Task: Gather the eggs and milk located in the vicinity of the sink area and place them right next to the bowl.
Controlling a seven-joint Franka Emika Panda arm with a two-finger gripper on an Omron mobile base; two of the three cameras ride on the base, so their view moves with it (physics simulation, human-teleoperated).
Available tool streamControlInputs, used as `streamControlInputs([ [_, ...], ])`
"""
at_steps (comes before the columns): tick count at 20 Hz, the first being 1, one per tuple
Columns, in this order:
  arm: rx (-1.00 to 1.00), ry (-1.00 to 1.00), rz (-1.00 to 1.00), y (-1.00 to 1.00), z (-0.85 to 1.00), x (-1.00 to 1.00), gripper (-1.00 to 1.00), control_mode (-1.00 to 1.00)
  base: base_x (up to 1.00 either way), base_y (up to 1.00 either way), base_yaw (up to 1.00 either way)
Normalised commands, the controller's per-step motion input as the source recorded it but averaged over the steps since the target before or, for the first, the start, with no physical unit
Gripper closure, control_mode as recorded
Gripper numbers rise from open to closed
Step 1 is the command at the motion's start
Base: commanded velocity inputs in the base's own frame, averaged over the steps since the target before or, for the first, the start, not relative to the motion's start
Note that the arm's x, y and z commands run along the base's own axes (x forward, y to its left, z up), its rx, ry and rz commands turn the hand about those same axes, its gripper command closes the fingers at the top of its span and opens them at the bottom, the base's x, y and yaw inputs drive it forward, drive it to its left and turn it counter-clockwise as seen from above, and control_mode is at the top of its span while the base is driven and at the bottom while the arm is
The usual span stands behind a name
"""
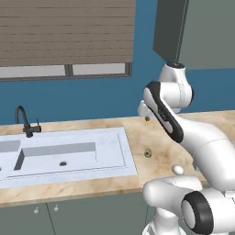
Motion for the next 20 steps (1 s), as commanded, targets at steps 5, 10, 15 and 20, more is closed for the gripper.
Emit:
streamControlInputs([
  [5, 0.01, 0.2, -0.03, 0.0, -0.69, 0.01, -1.0, -1.0, 0.0, 0.0, 0.0],
  [10, 0.0, 0.24, -0.1, 0.01, -0.51, 0.12, -1.0, -1.0, 0.0, 0.0, 0.0],
  [15, 0.0, 0.09, -0.1, 0.0, -0.51, 0.11, -1.0, -1.0, 0.0, 0.0, 0.0],
  [20, 0.0, 0.0, -0.1, 0.0, -0.51, 0.1, -1.0, -1.0, 0.0, 0.0, 0.0],
])
